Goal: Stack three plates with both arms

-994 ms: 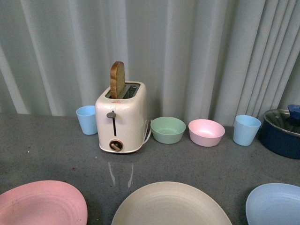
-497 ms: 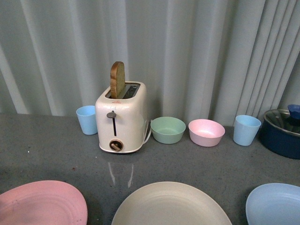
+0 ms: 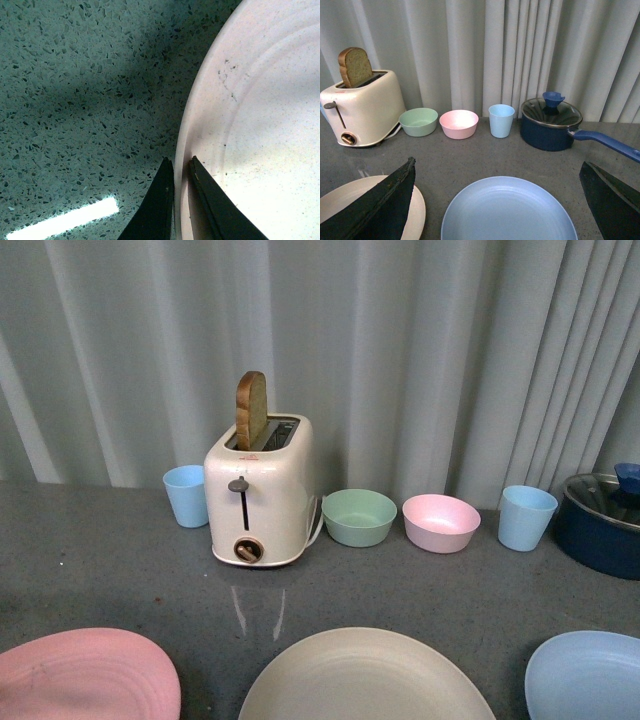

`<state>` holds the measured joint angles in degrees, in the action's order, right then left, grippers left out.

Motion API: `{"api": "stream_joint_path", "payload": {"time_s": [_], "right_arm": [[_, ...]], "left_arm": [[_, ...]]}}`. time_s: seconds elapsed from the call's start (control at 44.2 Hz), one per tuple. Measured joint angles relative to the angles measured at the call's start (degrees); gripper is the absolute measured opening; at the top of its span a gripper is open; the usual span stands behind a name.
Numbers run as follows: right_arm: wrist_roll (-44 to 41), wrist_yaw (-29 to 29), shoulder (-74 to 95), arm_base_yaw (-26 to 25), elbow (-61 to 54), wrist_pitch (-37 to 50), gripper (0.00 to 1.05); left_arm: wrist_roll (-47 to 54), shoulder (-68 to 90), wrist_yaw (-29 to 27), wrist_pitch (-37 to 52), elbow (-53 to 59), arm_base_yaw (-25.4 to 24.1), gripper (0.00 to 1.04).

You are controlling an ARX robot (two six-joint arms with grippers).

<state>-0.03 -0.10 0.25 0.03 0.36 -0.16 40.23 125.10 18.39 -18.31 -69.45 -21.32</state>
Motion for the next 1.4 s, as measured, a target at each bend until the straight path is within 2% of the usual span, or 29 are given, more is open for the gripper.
{"api": "stream_joint_path", "payload": {"time_s": [0.384, 0.701, 0.927, 1.401], "right_arm": [[0.00, 0.02, 0.00, 0.00, 0.00, 0.00, 0.97], [0.00, 0.02, 0.00, 0.00, 0.00, 0.00, 0.97], [0.00, 0.00, 0.00, 0.00, 0.00, 0.00, 0.97], [0.00, 0.00, 0.00, 0.00, 0.00, 0.00, 0.97]], "left_arm": [[-0.90, -1.03, 2.36, -6.16, -2.86, -0.24, 0.04], [-3.10, -1.36, 4.31, -15.74, -11.69, -2.12, 0.04], [-7.52, -3.43, 10.86, -23.23, -17.27, -3.45, 0.04], [-18.71, -7.61, 13.00, -16.31, -7.13, 12.02, 0.04]]}}
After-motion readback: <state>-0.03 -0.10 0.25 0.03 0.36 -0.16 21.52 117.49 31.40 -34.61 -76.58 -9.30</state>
